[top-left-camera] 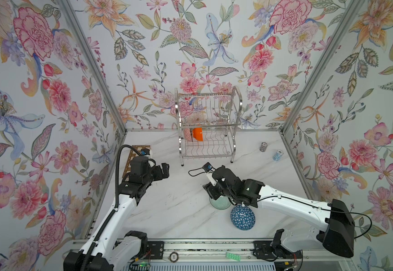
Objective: Load bowls into a dish rack
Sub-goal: Pick up the bowl from the center of the table.
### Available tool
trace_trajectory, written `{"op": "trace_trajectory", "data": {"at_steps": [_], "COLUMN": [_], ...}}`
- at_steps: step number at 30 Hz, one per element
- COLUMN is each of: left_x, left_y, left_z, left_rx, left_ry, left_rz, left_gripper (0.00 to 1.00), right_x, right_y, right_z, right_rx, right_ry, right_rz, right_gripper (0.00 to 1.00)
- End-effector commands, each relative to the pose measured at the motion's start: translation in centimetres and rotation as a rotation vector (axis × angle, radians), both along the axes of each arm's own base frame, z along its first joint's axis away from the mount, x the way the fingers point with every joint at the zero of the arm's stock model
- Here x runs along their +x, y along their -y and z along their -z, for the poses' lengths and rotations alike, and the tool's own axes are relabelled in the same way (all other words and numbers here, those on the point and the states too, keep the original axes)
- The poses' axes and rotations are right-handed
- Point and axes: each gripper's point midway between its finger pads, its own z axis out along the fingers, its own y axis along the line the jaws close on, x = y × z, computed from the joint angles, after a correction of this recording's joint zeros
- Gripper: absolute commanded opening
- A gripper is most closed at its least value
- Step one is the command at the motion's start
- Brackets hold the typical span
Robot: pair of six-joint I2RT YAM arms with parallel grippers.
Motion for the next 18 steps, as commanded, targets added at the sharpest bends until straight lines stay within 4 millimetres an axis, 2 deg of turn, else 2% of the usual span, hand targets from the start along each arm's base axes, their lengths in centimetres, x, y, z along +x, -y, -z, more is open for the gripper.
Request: {"op": "trace_trajectory", "data": {"at_steps": [1, 5, 11, 18], "left_x": [-0.2, -0.2, -0.1, 0.0], "left_y": [-0.3, -0.2, -0.3, -0.2], "left_z": [0.7, 0.8, 0.9, 0.9], "left_rx": [0.033, 0.035, 0.036, 0.037], "left_ry": [-0.017, -0.020, -0.025, -0.024], "left_rz": [-0.002, -0.001, -0.003, -0.001], "left_gripper": [0.99, 0.99, 0.99, 0.99], "right_x": [-3.1, -4.3, -5.3, -6.4], "right_y": [3.3, 3.6, 3.5, 2.7], "right_z": [3.9, 5.6, 8.0, 9.6], "right_rx": [-0.258, -0.360, -0.417, -0.441], "right_ry": [-0.137, -0.186, -0.259, -0.312], "right_rz": [-0.013, -0.050, -0.078, -0.103], "right_gripper": [0.57, 0.54, 0.48, 0.46]}}
